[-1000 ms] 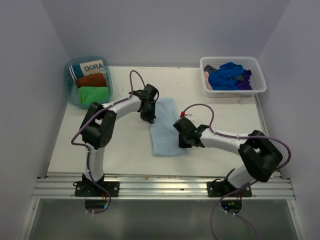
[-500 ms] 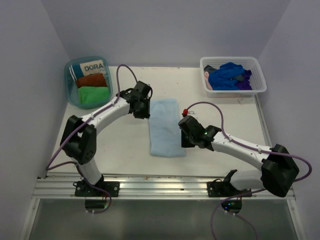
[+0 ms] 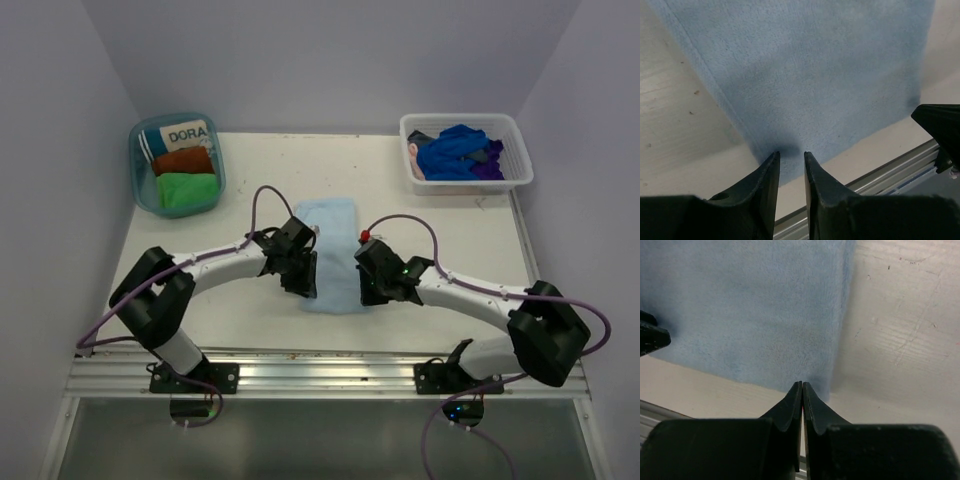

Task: Roll the towels
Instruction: Fold the towel

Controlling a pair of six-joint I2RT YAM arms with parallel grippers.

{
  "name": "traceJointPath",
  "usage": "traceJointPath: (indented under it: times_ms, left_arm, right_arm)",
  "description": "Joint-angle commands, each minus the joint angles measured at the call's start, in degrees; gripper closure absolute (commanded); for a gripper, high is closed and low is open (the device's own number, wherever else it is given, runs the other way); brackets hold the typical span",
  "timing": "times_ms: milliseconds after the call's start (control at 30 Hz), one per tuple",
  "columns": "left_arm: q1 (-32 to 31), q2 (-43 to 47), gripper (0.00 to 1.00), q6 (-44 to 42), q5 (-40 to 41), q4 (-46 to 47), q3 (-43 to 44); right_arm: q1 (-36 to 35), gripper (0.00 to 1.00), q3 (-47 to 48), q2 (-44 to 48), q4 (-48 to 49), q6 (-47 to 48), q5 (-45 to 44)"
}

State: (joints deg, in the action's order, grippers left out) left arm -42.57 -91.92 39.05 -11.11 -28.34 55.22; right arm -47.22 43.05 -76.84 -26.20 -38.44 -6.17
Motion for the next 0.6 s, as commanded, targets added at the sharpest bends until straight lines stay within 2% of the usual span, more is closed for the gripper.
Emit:
traceJointPath:
  times_ms: [0,133,233,467,533,567]
  left_arm:
    - [-0.15,-2.03,0.71,2.17,-1.98,6.45,-1.6]
    - [-0.24,-4.49,0.73,1.65,-0.14,7.25,-3.37]
    - [-0.5,-2.67,0.74,1.47,1.09,5.23,-2.93]
    - [-0.76,5.69,0.69,2.17,4.96,-1.19,-2.84]
    - [-0.76,7.62,0.67,2.78,4.79,-0.58,-4.58]
    - [-0.76,8.24,0.63,3.22,3.92,0.38,-5.64]
  right_arm:
    - [-0.15,0.94,-2.52,-1.73,3.16,-0.76,1.16]
    - [-0.15,0.96,-4.46,-4.19,4.75,-1.73,1.08]
    - [-0.15,0.96,-4.73,-3.85,3.09,-2.61,-0.5]
    - [-0.15,0.95,-6.4,5.29,1.5,-4.37,-2.87]
    - [-0.15,0.92,-6.75,7.66,0.97,-4.46,-3.67]
    - [-0.15,0.88,-6.84,8.1,0.97,-4.37,-3.67]
